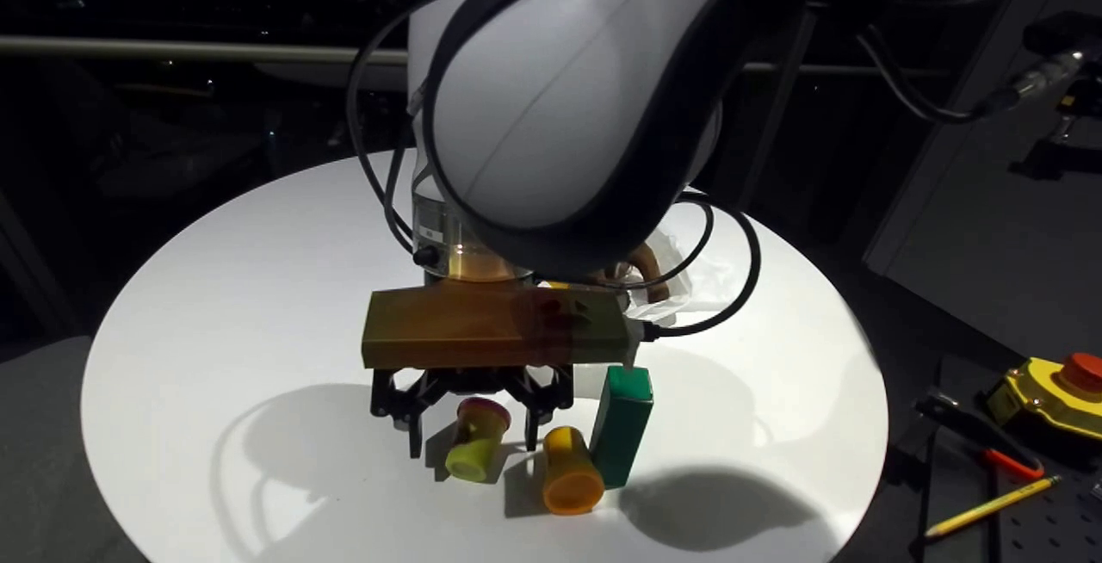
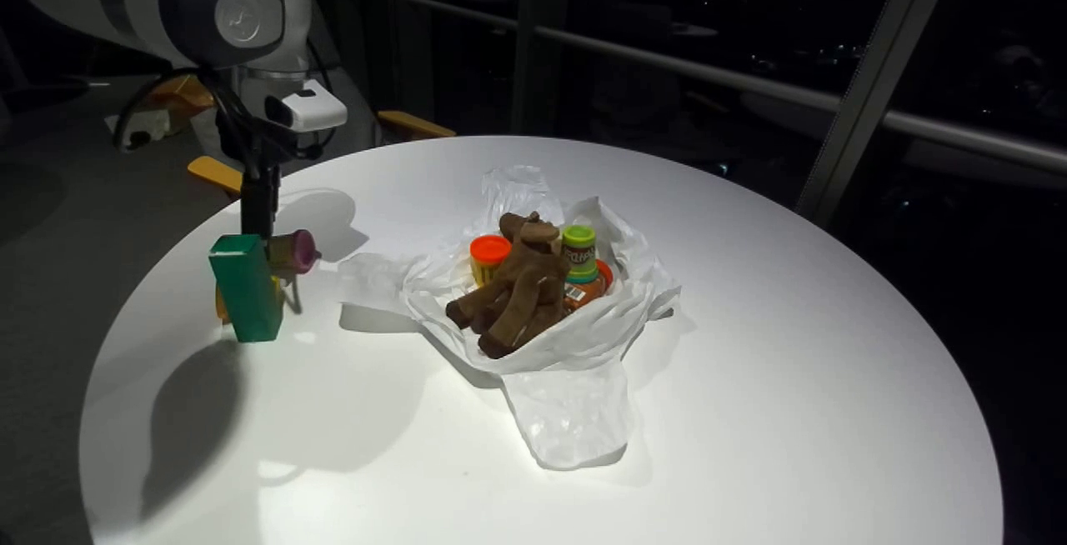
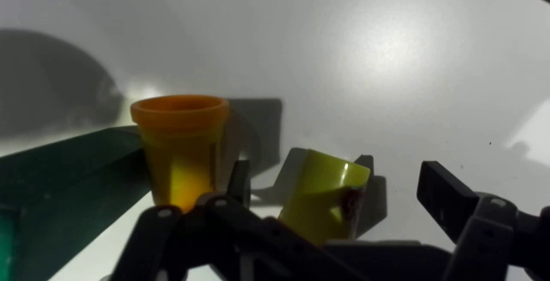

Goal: Put the objects inside the plastic

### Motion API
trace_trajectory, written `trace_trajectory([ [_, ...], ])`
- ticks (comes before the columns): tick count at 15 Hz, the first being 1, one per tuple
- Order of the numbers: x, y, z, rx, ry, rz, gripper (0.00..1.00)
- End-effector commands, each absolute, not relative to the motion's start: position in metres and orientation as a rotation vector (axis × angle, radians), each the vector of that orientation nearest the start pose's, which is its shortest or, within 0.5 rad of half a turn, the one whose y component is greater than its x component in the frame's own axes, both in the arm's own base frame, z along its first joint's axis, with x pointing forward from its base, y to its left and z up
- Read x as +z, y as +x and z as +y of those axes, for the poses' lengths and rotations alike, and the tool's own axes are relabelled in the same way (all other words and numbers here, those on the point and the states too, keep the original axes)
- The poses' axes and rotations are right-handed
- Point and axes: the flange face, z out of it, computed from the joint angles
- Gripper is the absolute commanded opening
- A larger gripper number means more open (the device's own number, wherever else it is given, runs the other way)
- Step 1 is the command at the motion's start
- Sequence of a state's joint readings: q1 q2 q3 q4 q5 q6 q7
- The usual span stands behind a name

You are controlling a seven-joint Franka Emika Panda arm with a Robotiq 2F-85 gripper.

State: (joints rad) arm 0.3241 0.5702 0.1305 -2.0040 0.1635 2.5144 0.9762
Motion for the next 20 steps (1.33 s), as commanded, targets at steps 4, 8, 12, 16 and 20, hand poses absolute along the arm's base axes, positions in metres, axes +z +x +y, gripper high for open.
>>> trace_trajectory([
  [4,0.153,0.553,0.254,0.262,-2.885,0.977,1.00],
  [8,0.146,0.565,0.247,0.239,-2.902,0.949,1.00],
  [12,0.145,0.574,0.244,0.209,-2.906,0.918,0.74],
  [16,0.150,0.576,0.245,0.202,-2.908,0.896,0.42],
  [20,0.154,0.576,0.244,0.191,-2.917,0.885,0.28],
])
